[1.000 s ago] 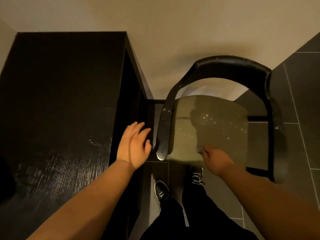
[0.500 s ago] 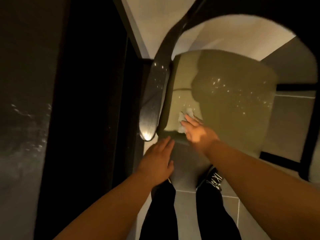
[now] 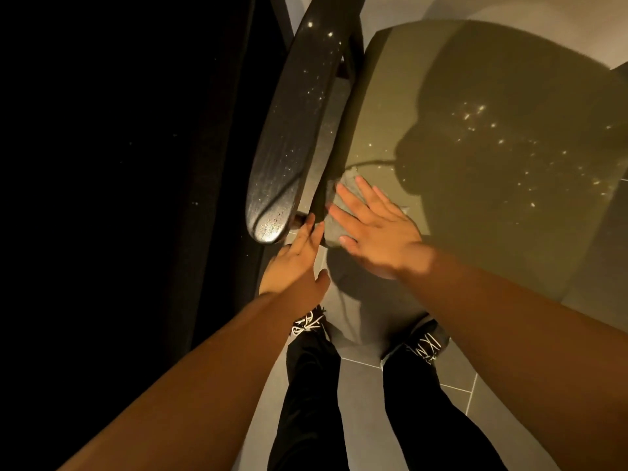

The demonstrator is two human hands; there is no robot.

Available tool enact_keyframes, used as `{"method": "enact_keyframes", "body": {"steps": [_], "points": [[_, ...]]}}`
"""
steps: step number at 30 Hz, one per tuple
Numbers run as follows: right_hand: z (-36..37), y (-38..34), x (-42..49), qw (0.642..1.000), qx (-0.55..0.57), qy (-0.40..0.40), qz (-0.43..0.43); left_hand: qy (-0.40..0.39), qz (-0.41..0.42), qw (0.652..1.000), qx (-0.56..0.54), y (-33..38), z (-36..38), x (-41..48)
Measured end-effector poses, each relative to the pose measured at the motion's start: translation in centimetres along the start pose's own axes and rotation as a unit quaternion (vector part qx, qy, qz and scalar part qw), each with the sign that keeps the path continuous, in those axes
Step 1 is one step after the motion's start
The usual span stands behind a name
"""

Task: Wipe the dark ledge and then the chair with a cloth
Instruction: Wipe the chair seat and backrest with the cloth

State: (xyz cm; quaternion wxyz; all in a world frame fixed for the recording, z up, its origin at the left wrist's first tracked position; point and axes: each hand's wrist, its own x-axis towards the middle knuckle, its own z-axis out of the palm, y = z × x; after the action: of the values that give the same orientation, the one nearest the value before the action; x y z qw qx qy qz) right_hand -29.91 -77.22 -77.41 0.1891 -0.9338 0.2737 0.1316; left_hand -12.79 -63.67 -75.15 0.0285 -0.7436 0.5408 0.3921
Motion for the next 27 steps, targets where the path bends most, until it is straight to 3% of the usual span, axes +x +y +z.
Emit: {"method": "enact_keyframes", "body": {"steps": [5, 10, 13, 19, 24, 27], "points": [[-1.5, -1.5, 3.1, 0.997, 0.046, 0.028, 0.061, 0.029, -0.029, 0.999, -0.012, 0.7, 1.2, -0.5], [2.8, -2.4, -2.5, 0.993, 0.047, 0.072, -0.085, 0.039, -0.053, 0.998, 0.004, 0.7, 2.6, -2.1], [2.2, -1.3, -1.8, 0.987, -0.038, 0.063, -0.145, 0.053, -0.026, 0.998, 0.001, 0.1, 2.3, -1.9], [0.1, -1.8, 4.1, 0.992, -0.052, 0.083, -0.085, 0.113, -0.008, 0.993, -0.016, -0.8, 0.8, -1.1], [1.7, -1.3, -0.8, 0.985, -0.028, 0.156, -0.072, 0.112, 0.061, 0.991, 0.039, -1.0, 1.7, -1.7], [1.0, 0.0, 1.3, 0.983, -0.022, 0.168, -0.067, 0.056, 0.030, 0.994, 0.087, -1.4, 2.3, -1.1]]}}
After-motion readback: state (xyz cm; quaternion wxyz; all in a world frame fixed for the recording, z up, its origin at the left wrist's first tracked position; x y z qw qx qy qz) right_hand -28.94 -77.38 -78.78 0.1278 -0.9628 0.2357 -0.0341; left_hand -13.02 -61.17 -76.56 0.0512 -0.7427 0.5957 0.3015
